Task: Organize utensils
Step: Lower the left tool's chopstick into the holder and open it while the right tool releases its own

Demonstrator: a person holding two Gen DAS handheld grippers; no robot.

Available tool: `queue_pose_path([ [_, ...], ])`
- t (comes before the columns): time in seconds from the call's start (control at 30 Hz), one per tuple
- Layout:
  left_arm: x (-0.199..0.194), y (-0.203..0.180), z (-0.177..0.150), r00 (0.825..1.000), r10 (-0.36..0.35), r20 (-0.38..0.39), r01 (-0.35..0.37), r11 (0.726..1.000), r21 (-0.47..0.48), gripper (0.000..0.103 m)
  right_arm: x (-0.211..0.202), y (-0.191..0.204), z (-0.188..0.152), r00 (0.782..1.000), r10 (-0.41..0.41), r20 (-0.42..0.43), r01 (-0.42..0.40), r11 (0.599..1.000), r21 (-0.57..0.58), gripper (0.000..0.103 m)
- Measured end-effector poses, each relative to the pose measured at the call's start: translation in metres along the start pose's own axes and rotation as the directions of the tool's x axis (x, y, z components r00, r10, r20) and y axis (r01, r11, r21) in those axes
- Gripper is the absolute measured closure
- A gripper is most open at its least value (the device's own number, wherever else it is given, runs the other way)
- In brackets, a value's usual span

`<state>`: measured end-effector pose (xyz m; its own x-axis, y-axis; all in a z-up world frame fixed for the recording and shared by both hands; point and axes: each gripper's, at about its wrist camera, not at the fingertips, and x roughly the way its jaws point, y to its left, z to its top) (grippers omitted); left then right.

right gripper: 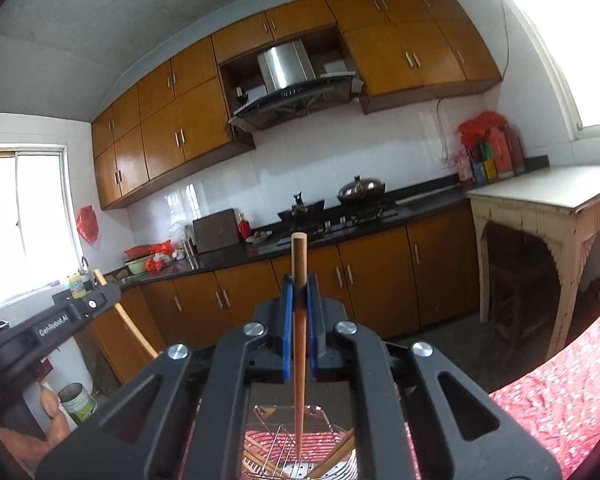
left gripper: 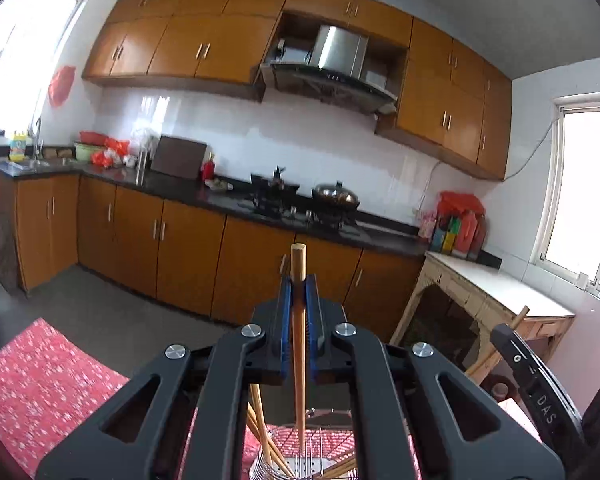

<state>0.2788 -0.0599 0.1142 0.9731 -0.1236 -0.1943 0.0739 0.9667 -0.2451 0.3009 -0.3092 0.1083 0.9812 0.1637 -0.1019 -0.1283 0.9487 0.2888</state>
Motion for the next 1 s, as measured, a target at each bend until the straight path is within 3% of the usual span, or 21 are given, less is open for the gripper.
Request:
queue_pose_path([
  [0.53, 0.038, 0.014, -0.037, 0.99, 0.029, -0.141, -0.029, 1.0, 0.001, 0.096, 0.056, -0.024, -0.054, 0.984, 0.014, -0.178, 0.0, 0.997, 0.081, 0.094],
  [0.73, 0.037, 0.015, -0.031, 0.984, 0.042, -0.171, -0.042, 0.999, 0.004, 0.096, 0.053, -0.029, -0.052, 0.981, -0.023, -0.191, 0.039, 0.996, 0.081, 0.088],
  [0.8, 0.035, 0.013, -0.027, 0.984, 0.049, -0.172, -0.05, 0.999, 0.0, 0.095, 0.045, -0.03, -0.049, 0.982, -0.043, -0.183, 0.058, 0.995, 0.079, 0.077],
  [0.83, 0.032, 0.014, -0.025, 0.984, 0.051, -0.172, -0.052, 0.999, -0.003, 0.092, 0.041, -0.031, -0.047, 0.983, -0.049, -0.177, 0.064, 0.995, 0.077, 0.075],
  [0.93, 0.022, 0.016, -0.018, 0.985, 0.068, -0.157, -0.069, 0.998, -0.003, 0.07, 0.025, -0.034, -0.041, 0.984, -0.078, -0.161, 0.09, 0.994, 0.065, 0.072],
  [1.0, 0.012, 0.017, -0.014, 0.987, 0.077, -0.143, -0.078, 0.997, -0.003, 0.067, 0.016, -0.035, -0.038, 0.983, -0.096, -0.159, 0.107, 0.992, 0.06, 0.072],
])
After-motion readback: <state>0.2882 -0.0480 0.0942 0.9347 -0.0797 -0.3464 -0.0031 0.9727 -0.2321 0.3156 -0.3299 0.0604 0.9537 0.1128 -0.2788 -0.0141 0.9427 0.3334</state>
